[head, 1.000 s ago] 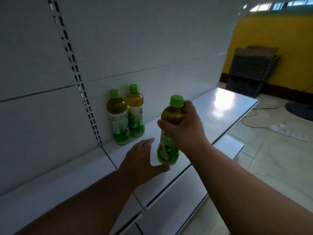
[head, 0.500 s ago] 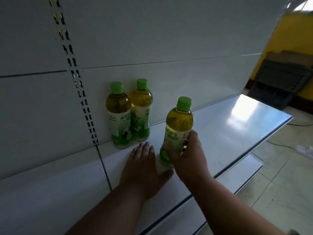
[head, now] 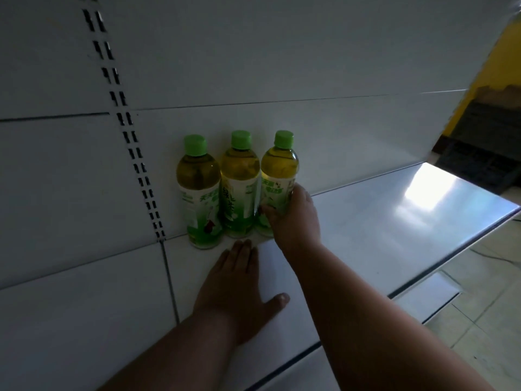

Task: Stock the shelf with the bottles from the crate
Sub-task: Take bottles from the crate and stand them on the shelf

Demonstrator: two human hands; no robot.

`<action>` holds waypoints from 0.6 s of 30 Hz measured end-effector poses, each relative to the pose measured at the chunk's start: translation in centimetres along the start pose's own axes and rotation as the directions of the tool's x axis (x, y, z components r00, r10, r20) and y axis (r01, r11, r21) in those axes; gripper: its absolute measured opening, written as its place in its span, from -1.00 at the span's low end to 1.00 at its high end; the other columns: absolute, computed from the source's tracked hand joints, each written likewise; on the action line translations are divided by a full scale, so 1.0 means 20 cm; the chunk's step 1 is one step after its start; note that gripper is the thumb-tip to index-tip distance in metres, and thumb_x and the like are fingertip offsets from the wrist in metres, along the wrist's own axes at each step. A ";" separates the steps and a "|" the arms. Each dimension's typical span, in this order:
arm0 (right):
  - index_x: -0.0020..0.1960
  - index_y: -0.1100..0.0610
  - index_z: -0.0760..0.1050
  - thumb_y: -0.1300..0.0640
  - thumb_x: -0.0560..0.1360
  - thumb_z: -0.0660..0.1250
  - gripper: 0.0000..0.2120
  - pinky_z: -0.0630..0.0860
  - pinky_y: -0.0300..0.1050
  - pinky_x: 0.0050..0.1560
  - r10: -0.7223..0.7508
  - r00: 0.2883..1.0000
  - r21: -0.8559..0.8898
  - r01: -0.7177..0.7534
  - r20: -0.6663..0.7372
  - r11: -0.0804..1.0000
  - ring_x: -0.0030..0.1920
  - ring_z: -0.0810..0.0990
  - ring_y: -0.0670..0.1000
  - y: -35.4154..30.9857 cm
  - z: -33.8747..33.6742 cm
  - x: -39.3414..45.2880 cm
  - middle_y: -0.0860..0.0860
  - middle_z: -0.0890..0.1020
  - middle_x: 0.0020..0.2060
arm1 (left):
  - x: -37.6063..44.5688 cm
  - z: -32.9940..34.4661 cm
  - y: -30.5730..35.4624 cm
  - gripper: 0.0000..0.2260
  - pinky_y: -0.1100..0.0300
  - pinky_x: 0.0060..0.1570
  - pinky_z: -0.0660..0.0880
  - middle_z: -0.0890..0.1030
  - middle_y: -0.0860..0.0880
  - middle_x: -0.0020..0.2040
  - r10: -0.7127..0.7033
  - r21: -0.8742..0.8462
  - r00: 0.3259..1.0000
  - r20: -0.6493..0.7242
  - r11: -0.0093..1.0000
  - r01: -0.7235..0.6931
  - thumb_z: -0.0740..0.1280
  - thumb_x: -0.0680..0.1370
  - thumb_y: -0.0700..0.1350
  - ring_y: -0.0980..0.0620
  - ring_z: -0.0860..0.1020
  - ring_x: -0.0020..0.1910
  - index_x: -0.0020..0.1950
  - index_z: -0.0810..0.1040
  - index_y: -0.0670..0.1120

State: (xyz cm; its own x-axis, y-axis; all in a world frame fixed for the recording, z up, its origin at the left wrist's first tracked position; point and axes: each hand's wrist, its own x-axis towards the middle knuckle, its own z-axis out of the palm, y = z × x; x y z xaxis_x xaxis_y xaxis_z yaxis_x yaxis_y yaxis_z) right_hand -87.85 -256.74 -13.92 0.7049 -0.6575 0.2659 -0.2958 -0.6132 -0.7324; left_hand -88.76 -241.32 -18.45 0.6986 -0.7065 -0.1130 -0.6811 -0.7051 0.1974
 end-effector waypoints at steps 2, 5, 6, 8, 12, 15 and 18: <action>0.14 0.08 0.35 0.01 0.45 0.49 -0.58 0.57 0.12 0.05 0.034 0.999 0.017 -0.034 0.003 0.999 0.10 0.58 0.12 -0.02 0.03 0.05 0.05 0.60 0.07 | -0.01 0.00 0.00 -0.08 0.01 0.55 -0.23 -0.31 -0.07 0.61 0.005 -0.001 1.000 0.012 1.000 -0.005 -0.02 0.51 0.46 0.00 -0.31 0.57 0.59 -0.33 -0.10; 0.05 0.07 0.31 0.00 0.45 0.49 -0.61 0.59 0.09 -0.06 0.043 0.999 0.021 -0.043 -0.017 0.999 -0.01 0.60 0.11 -0.03 0.06 0.08 0.04 0.60 -0.01 | -0.01 0.00 0.00 -0.08 0.03 0.54 -0.26 -0.34 -0.07 0.60 0.011 -0.004 1.000 0.002 1.000 -0.011 -0.02 0.51 0.45 0.01 -0.33 0.57 0.59 -0.34 -0.09; 0.05 0.06 0.32 0.00 0.45 0.49 -0.62 0.59 0.10 -0.07 0.044 0.999 0.029 -0.044 -0.025 0.999 -0.02 0.60 0.10 -0.03 0.07 0.09 0.03 0.60 -0.01 | -0.01 0.01 0.00 -0.08 0.04 0.54 -0.27 -0.34 -0.07 0.60 0.012 -0.005 1.000 -0.001 1.000 -0.012 -0.02 0.51 0.45 0.01 -0.33 0.57 0.59 -0.33 -0.09; 0.04 0.05 0.31 0.00 0.45 0.48 -0.62 0.58 0.08 -0.08 0.043 0.998 0.041 -0.041 -0.043 0.998 -0.02 0.59 0.10 -0.03 0.09 0.09 0.03 0.59 -0.01 | 0.00 0.01 0.00 -0.09 0.03 0.54 -0.27 -0.33 -0.07 0.60 0.017 0.002 1.000 0.003 1.000 -0.017 -0.04 0.51 0.45 0.00 -0.33 0.57 0.59 -0.33 -0.10; 0.20 0.10 0.36 0.00 0.47 0.47 -0.57 0.57 0.10 0.09 0.055 0.998 0.034 -0.054 -0.019 0.998 0.13 0.55 0.12 -0.01 0.09 0.05 0.08 0.56 0.12 | -0.01 0.00 0.01 -0.10 0.07 0.51 -0.31 -0.33 -0.07 0.60 0.015 -0.004 1.000 -0.002 1.000 -0.015 -0.04 0.52 0.45 0.00 -0.32 0.57 0.59 -0.32 -0.10; 0.43 0.13 0.29 -0.03 0.49 0.45 -0.39 0.46 0.08 0.31 0.045 0.999 -0.005 -0.045 -0.015 0.999 0.32 0.44 0.10 0.01 0.02 -0.05 0.08 0.48 0.31 | -0.01 -0.02 0.01 -0.09 0.09 0.46 -0.33 -0.30 -0.08 0.61 0.017 -0.002 1.000 0.014 1.000 -0.017 -0.03 0.52 0.45 -0.01 -0.30 0.58 0.60 -0.30 -0.10; 0.44 0.13 0.31 -0.02 0.51 0.42 -0.41 0.43 0.05 0.32 -0.024 1.000 -0.125 0.023 -0.003 0.992 0.33 0.43 0.11 0.04 -0.14 -0.22 0.10 0.46 0.32 | -0.01 -0.03 0.01 -0.11 0.04 0.55 -0.19 -0.13 -0.10 0.64 0.028 -0.023 0.999 -0.030 0.999 -0.028 0.02 0.52 0.43 -0.04 -0.16 0.60 0.63 -0.14 -0.12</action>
State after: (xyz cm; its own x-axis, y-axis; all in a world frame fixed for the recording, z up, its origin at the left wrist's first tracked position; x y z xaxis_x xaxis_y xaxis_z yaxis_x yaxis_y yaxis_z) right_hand -92.94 -255.61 -13.79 0.7098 -0.6442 0.2849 -0.3580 -0.6782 -0.6418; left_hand -88.93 -241.29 -17.72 0.6859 -0.7235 -0.0780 -0.6955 -0.6833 0.2224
